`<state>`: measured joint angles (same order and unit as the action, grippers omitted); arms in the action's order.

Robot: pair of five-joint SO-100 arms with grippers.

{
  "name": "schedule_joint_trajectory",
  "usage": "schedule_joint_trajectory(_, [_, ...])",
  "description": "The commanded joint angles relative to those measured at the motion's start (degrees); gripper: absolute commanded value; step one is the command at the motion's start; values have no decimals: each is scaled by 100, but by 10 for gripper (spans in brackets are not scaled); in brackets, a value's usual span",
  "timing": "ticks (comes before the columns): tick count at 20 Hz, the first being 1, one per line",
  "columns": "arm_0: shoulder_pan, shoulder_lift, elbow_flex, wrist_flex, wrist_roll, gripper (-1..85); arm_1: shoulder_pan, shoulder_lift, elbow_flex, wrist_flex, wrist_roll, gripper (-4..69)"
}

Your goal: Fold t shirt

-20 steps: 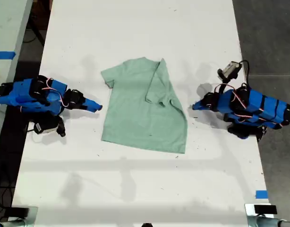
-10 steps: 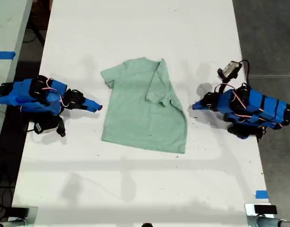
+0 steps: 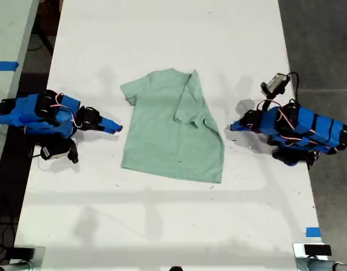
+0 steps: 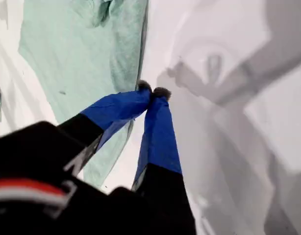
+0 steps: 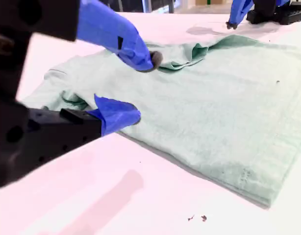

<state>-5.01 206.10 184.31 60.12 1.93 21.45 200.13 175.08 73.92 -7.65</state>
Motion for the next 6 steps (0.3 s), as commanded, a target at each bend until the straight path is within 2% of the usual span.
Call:
schedule_joint_trajectory(1, [-62, 26, -18, 9, 18, 138, -79, 79, 308, 0, 132, 12])
schedule_joint_trajectory(6, [-62, 26, -18, 9, 18, 138, -26, 79, 308, -18, -53, 12])
